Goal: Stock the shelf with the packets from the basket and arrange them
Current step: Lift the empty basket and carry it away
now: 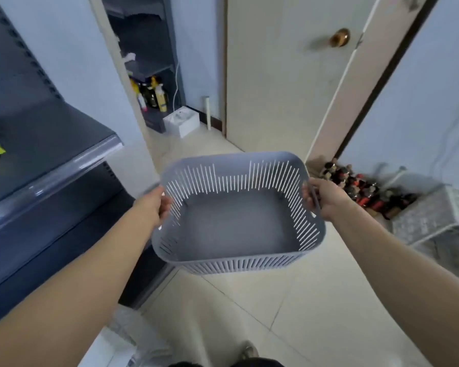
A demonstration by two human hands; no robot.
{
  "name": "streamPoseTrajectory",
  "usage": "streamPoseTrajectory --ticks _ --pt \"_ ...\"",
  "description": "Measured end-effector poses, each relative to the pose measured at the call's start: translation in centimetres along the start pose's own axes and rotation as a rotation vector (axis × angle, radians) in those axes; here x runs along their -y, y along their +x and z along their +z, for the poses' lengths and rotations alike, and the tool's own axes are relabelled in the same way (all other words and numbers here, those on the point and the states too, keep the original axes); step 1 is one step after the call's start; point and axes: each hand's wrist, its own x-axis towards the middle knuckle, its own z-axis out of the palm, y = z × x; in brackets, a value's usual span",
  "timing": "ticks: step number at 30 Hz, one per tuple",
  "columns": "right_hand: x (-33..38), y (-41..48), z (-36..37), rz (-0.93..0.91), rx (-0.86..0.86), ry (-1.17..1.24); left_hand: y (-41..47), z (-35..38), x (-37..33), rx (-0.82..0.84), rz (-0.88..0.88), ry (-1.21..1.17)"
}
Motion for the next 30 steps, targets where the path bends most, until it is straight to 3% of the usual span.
streamPoseTrajectory --ticks 9,18,30 --pt "7.2 0.2 -16.5 -0.073 -0.248 0.214 -0.9 22.8 -6.4 0.26 0.083 0.188" --pt "10.9 -2.1 -33.7 -0.181 -0.59 0.458 -5.6 47.3 -8.1 0.592 0.1 0.395" --pt "18.1 0.0 -55.3 -0.17 -0.744 0.497 -14.8 71.7 -5.1 0.679 0.089 0.441"
